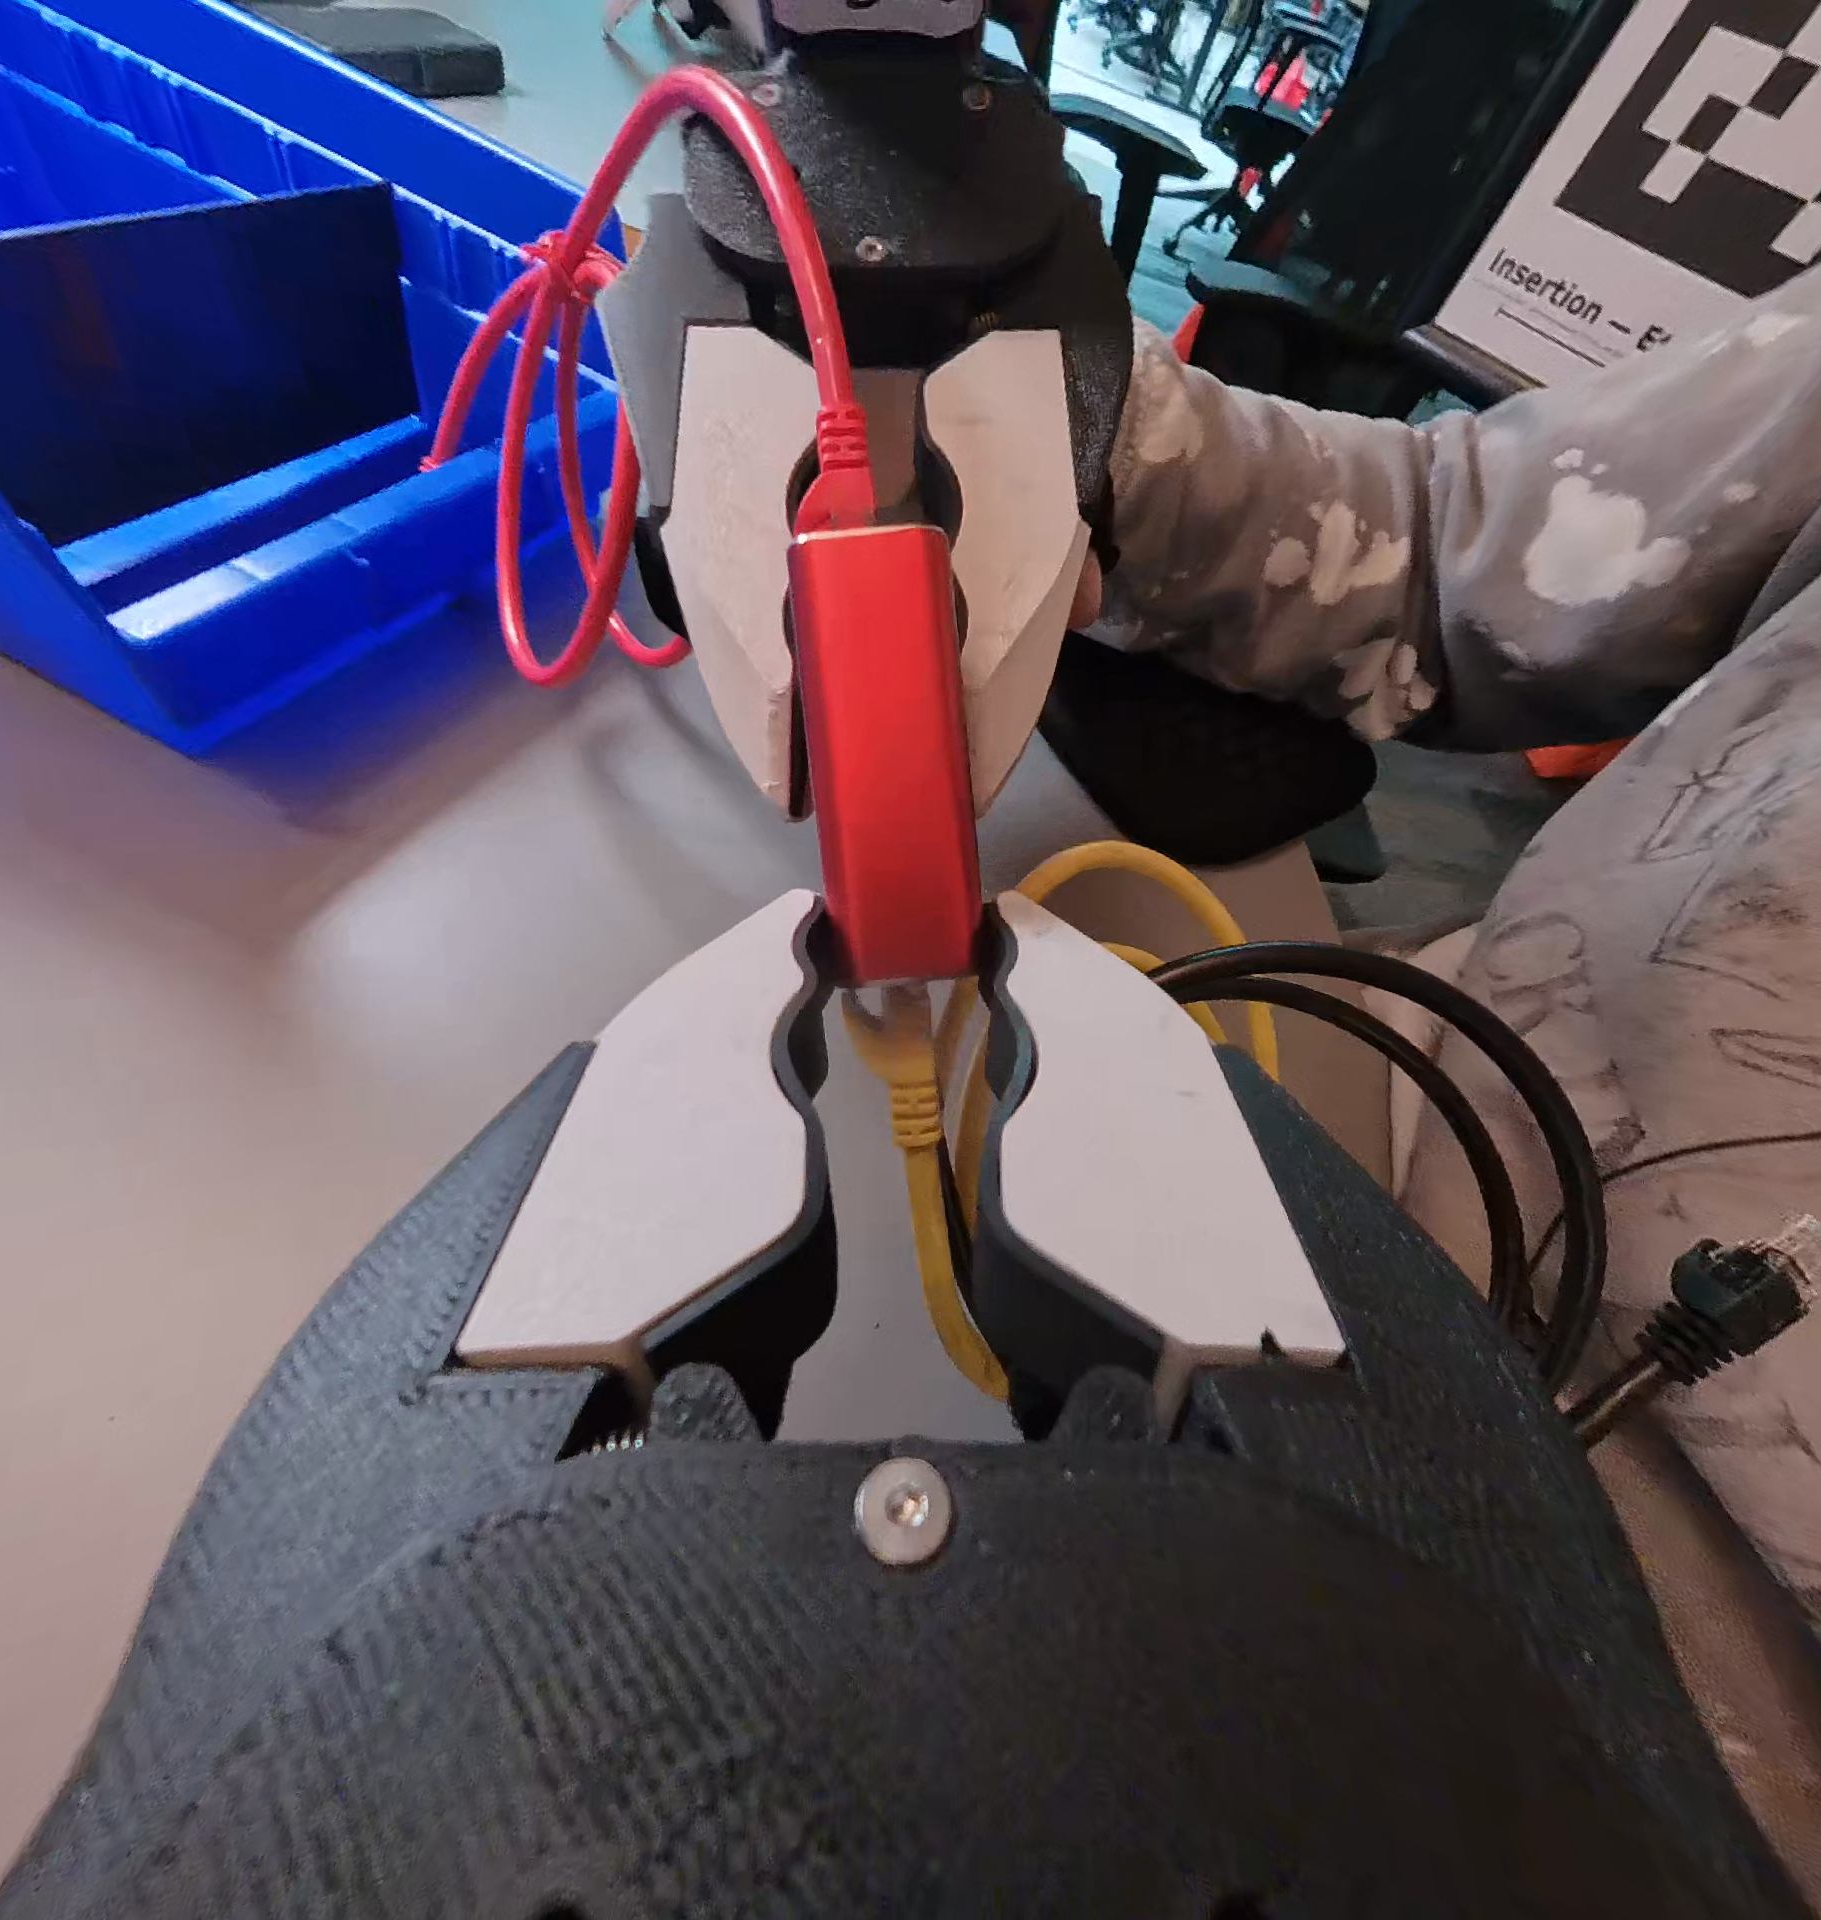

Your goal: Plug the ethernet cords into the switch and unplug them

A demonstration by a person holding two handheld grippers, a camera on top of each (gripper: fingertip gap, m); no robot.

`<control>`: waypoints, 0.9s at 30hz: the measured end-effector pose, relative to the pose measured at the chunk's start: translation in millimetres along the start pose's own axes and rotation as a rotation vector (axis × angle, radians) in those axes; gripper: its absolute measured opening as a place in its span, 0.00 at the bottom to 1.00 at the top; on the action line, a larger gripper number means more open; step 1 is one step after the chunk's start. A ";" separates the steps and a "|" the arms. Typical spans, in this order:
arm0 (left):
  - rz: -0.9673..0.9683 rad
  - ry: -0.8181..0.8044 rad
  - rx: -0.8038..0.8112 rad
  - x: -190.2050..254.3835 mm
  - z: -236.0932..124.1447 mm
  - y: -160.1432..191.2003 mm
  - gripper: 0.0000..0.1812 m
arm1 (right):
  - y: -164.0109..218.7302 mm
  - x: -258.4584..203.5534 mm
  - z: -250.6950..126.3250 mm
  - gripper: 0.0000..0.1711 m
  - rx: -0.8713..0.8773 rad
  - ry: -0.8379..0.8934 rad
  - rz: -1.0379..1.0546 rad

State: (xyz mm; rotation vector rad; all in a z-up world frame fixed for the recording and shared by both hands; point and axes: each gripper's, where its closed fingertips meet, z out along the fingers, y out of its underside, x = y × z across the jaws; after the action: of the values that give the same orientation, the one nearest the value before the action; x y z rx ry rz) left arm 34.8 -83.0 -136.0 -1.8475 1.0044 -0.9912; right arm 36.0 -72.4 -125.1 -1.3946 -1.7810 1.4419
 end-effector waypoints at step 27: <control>0.044 -0.504 0.455 -33.5 -102.2 -52.6 0.22 | -143.8 36.1 -170.0 0.17 -0.440 0.541 -0.073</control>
State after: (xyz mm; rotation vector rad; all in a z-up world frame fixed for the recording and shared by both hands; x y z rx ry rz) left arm -54.4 -61.3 -59.1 -1.5655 0.4646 -0.6116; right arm 102.4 44.4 56.1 -1.7039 -1.8039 0.5584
